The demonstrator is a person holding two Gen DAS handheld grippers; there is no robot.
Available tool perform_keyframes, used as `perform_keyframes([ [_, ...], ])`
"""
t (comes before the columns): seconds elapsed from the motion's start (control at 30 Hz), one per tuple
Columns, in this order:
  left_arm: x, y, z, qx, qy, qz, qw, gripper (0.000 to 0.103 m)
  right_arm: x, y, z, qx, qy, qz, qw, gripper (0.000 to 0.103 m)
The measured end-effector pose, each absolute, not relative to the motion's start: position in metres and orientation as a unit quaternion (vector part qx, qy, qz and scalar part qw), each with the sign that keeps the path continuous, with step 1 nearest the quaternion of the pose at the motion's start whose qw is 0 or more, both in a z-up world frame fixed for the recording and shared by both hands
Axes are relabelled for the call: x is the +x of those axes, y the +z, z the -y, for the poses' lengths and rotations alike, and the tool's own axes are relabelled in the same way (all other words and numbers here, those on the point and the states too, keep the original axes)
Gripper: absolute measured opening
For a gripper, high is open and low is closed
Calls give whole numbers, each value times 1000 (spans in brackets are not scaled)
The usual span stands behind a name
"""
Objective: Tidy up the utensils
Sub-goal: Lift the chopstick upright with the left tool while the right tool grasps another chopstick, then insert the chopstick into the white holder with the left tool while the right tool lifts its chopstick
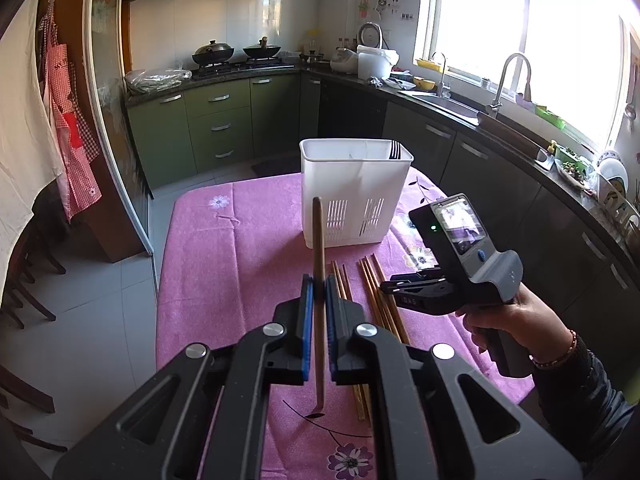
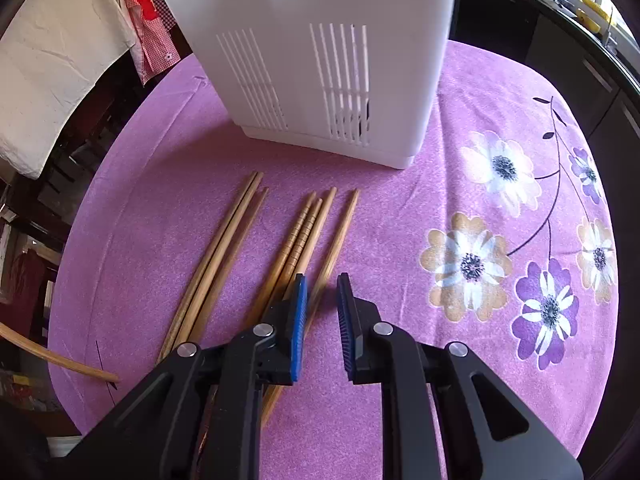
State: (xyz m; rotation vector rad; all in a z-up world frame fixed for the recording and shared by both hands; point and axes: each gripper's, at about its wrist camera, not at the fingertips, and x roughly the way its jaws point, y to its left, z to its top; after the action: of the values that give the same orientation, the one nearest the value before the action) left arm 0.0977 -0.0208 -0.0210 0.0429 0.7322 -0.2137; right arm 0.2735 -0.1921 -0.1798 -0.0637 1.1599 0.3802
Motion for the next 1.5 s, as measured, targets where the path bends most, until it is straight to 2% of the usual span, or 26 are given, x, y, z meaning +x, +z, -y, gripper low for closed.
perform_keyframes([
  [0.1,97,-21,23,22,-105,-358,928,6,277,-180,185,-40,174,-543,821,16],
  [0.33,96,-19,25,25,-106,-358,927,6,278,-178,185,-33,184,-530,827,7],
  [0.53,97,-20,26,27,-105,-359,927,6,245,-126,206,-17,199,-448,872,6],
  [0.83,93,-19,28,33,-106,-359,927,6,153,-47,256,-1,206,-293,934,6],
  [1.1,89,-18,34,42,-106,-357,927,6,108,-40,270,-14,206,-272,940,6],
  [1.5,91,-3,37,40,-120,-352,928,6,98,-41,274,-9,210,-270,940,6],
])
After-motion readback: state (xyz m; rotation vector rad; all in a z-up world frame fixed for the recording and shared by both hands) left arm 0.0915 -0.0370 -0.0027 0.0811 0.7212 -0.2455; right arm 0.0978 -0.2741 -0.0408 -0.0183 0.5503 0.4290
